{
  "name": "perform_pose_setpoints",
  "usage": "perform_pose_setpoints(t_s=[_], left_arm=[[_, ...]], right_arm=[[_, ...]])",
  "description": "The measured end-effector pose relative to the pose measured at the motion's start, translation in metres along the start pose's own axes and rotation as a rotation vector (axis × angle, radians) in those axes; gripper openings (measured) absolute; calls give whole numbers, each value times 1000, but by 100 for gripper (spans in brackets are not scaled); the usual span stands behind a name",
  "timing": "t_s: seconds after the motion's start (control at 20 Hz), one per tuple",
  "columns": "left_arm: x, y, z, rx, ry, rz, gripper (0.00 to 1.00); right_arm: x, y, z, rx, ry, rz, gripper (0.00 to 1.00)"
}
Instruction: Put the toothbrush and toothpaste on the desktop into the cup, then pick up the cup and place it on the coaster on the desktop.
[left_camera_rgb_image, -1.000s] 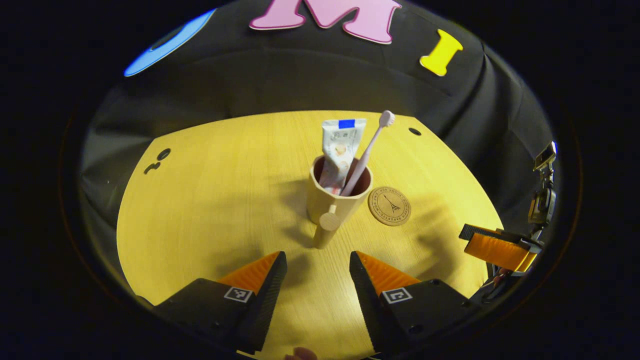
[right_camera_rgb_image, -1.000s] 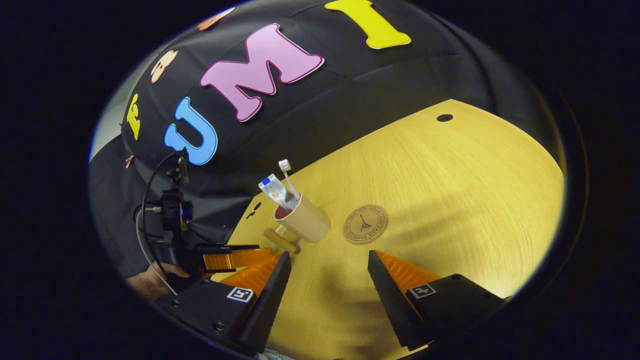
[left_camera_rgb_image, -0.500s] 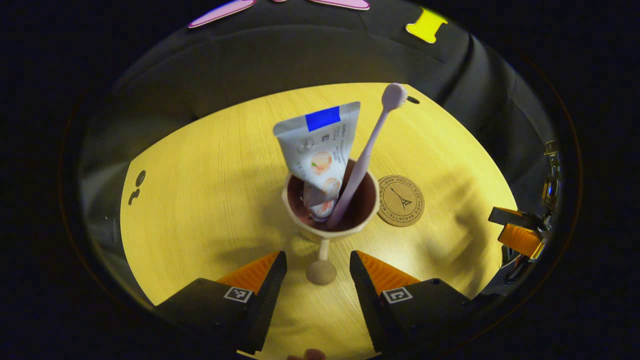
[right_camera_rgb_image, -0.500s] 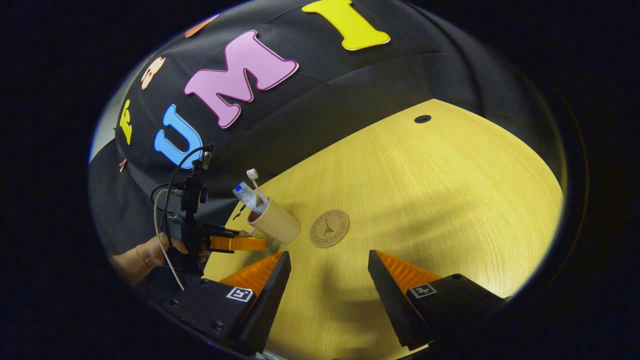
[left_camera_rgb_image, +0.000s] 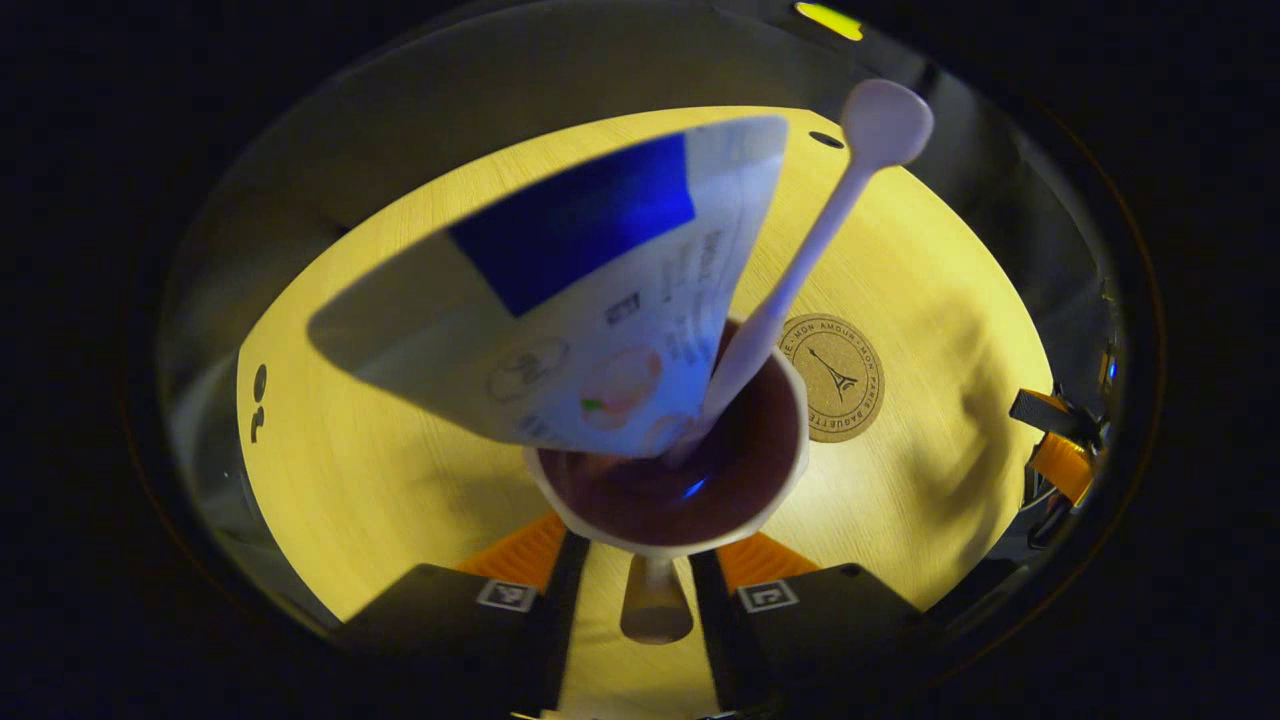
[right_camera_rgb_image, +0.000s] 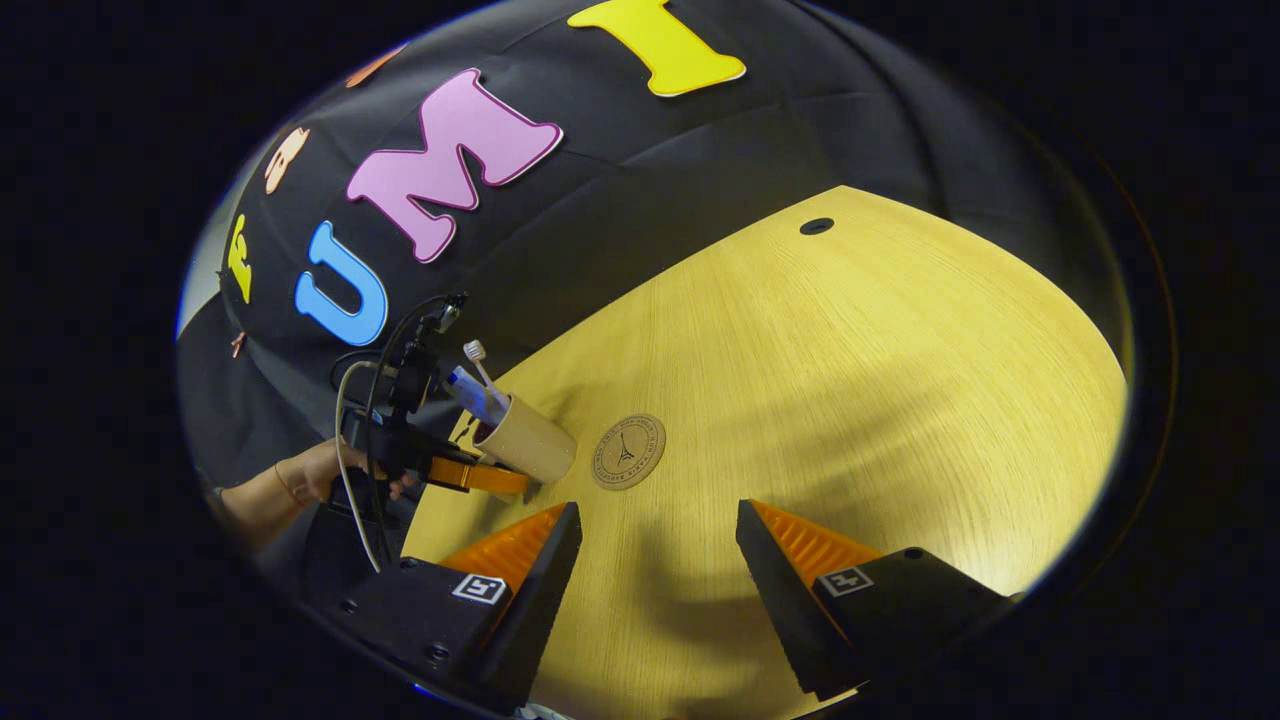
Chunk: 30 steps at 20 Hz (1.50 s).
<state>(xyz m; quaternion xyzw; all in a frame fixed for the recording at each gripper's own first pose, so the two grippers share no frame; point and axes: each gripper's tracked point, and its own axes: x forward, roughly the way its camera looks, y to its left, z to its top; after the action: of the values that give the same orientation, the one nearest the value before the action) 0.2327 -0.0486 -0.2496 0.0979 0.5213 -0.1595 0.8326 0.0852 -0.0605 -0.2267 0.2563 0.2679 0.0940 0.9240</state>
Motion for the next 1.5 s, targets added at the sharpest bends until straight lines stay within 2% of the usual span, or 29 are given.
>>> perform_pose_setpoints(t_s=[0.05, 0.1, 0.2, 0.35, 0.4, 0.45, 0.55, 0.8, 0.85, 0.9, 1.25, 1.5], left_arm=[[2, -1, -1, 5, 5, -1, 41], [1, -1, 1, 13, -3, -1, 34], [0, -2, 2, 14, -21, -7, 28], [-1, -4, 1, -3, -45, -26, 34], [-2, -6, -1, -4, -48, -34, 30], [-4, -7, -1, -1, -56, -36, 34], [-8, -9, -1, 10, -72, -21, 29], [-29, -39, 14, 89, -113, -33, 29], [-30, -51, 17, 103, -111, -48, 34], [-29, -61, 19, 117, -109, -61, 29], [-14, -99, 37, 210, -94, -55, 29], [-8, -106, 36, 217, -70, -52, 29]], right_arm=[[0, 0, 0, 1, 1, 0, 96], [0, -1, -1, 3, 2, -3, 96], [0, -1, -4, 7, 6, -4, 96], [-3, 1, -8, 0, 11, -3, 96], [-2, 2, -8, -2, 12, -3, 96], [-3, 2, -9, -5, 13, -2, 96], [-4, 1, -10, -10, 14, -6, 96], [-12, -2, -4, 2, -2, -15, 96], [-15, -4, -4, 1, -3, -21, 96], [-16, -6, -3, 1, -4, -26, 96], [-34, -28, 5, 14, -25, -66, 96], [-37, -42, 13, 42, -42, -87, 96]])
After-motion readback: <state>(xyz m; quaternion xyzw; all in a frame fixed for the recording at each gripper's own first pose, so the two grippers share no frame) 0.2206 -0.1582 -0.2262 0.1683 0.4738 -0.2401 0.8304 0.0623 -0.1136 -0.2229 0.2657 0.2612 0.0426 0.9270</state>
